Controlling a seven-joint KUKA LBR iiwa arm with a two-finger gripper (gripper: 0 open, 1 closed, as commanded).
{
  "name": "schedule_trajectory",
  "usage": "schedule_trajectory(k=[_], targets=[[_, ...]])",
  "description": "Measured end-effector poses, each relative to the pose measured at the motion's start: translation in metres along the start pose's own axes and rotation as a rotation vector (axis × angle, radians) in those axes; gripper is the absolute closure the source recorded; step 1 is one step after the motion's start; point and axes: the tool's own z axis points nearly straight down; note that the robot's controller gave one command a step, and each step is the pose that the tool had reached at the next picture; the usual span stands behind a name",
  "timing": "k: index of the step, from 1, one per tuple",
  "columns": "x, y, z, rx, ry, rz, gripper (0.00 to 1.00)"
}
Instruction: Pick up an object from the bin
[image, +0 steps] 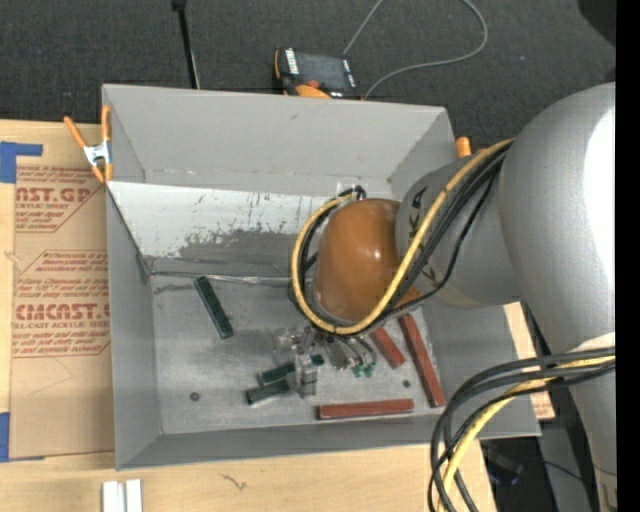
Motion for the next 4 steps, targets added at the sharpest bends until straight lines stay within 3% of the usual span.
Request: schedule_trajectory(k=[1, 2, 3, 4], targets=[[0.030, -0.015, -0.161, 0.003, -0.014, -0.042, 1.00], [0.031, -0.014, -0.156, 0.001, -0.007, -0.042, 0.00], [0.038, -0.002, -0.018, 0.001, -0.005, -0.280, 0.00], [0.038, -0.030, 0.003, 0.002, -0.011, -0.208, 0.00]])
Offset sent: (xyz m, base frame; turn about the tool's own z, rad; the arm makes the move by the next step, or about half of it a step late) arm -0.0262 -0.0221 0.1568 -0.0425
